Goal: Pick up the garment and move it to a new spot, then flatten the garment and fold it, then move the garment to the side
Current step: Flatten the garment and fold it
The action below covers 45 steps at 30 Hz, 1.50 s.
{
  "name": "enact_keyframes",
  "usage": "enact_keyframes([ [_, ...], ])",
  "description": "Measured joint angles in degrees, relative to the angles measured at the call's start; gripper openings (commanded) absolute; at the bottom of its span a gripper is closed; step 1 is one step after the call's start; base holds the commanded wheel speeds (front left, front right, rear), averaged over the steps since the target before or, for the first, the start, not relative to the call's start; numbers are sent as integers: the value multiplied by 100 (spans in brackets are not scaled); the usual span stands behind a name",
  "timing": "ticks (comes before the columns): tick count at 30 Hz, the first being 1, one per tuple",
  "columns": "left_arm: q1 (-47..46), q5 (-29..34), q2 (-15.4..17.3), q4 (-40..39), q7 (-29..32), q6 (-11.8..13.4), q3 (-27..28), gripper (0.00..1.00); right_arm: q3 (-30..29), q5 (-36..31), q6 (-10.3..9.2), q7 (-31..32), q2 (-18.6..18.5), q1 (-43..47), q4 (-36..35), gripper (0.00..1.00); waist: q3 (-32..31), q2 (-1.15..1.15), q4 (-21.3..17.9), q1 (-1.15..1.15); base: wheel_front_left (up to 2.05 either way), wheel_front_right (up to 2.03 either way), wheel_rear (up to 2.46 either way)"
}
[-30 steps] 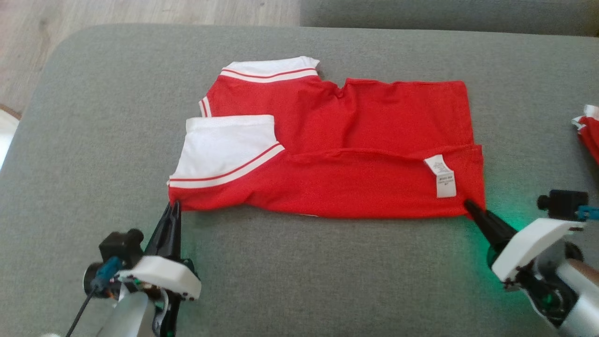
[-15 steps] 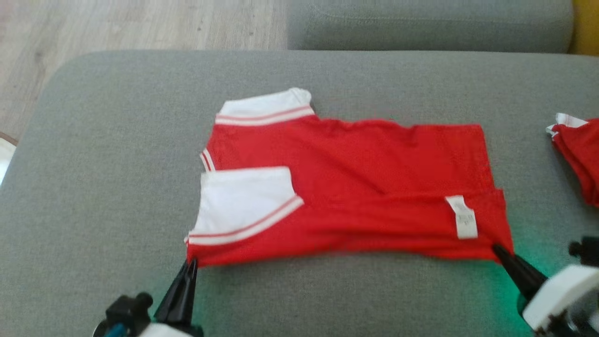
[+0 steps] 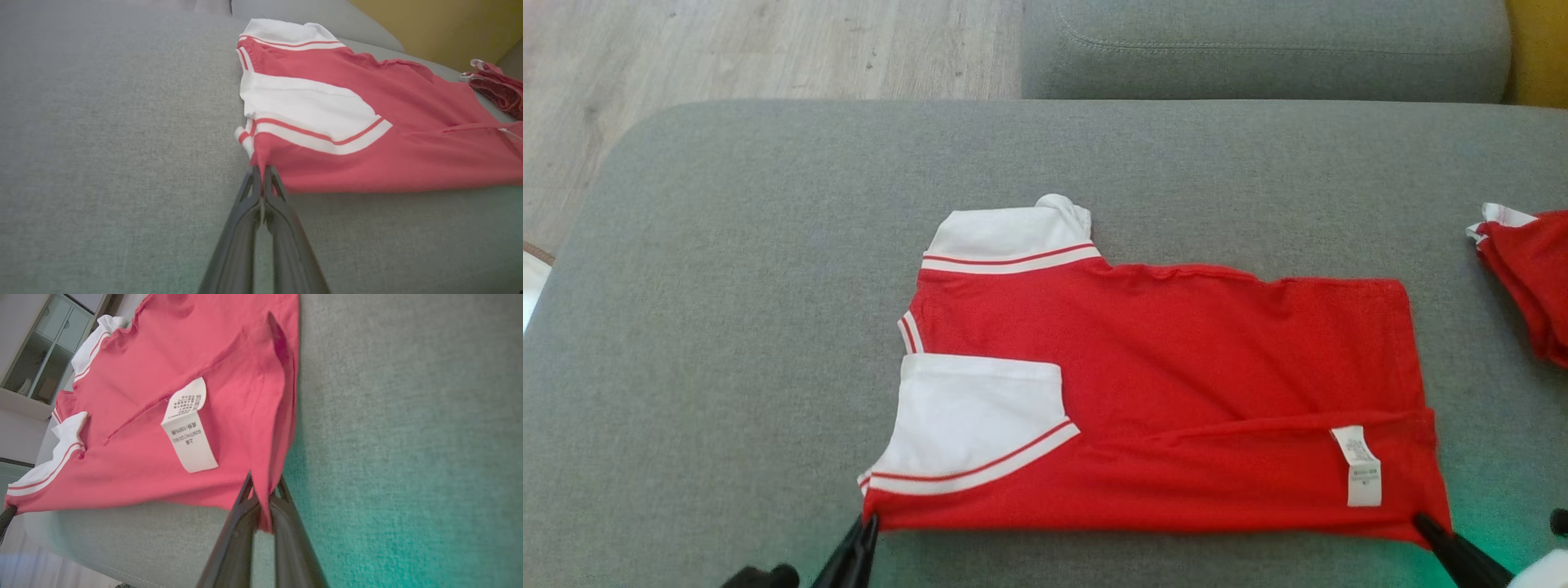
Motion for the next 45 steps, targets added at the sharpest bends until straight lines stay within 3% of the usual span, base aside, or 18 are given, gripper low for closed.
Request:
enact_keyframes([
  [17, 198, -147, 188, -146, 929, 2, -303, 0, -327, -231, 0, 311, 53, 204, -38, 0, -34, 0, -37, 0, 0, 0, 0],
  [18, 204, -147, 188, -164, 929, 21, -304, 0, -360, -263, 0, 324, 60, 243, -37, 18, -33, 0, -36, 0, 0, 0, 0],
  [19, 205, -147, 193, -186, 928, 40, -305, 16, -397, -285, 0, 355, 79, 280, -32, 81, -30, 0, -35, 0, 0, 0, 0],
  [20, 205, -147, 196, -208, 925, 40, -305, 48, -416, -318, 0, 359, 108, 294, -22, 100, -26, 0, -36, 0, 0, 0, 0],
  [21, 204, -146, 197, -234, 918, 46, -305, 100, -455, -358, 0, 357, 146, 298, -19, 100, -23, 0, -39, 0, 0, 0, 0],
  [25, 161, -145, 274, -455, 876, 36, -294, 100, -691, -536, 0, 342, 199, 297, -62, 100, -4, 0, -64, 0, 0, 0, 0],
  [29, -307, -309, 613, -864, 1187, -34, -102, 100, -956, -786, 0, 300, 197, 283, -268, 100, 74, 0, -116, 0, 0, 0, 0],
  [32, -1248, -439, 924, -1096, 1568, -127, -15, 100, -1150, -990, 0, 341, 203, 232, -469, 100, 210, 0, -169, 0, 0, 0, 0],
  [34, -2431, -709, 1069, -1087, 2025, -213, -46, 100, -1325, -1230, 0, 517, 255, 125, -668, 100, 410, 0, -237, 1, 0, 0, 0],
  [39, -4153, -1551, 1196, -472, 2851, -222, -642, 100, -1644, -1638, 0, 865, 468, -207, -1081, 100, 842, 0, -401, 2, 0, 0, 0],
  [45, -5309, -2418, 1439, 589, 3395, -265, -1265, 100, -2022, -2118, 0, 1237, 771, -447, -1430, 100, 1326, 0, -729, 2, 0, 0, 0],
])
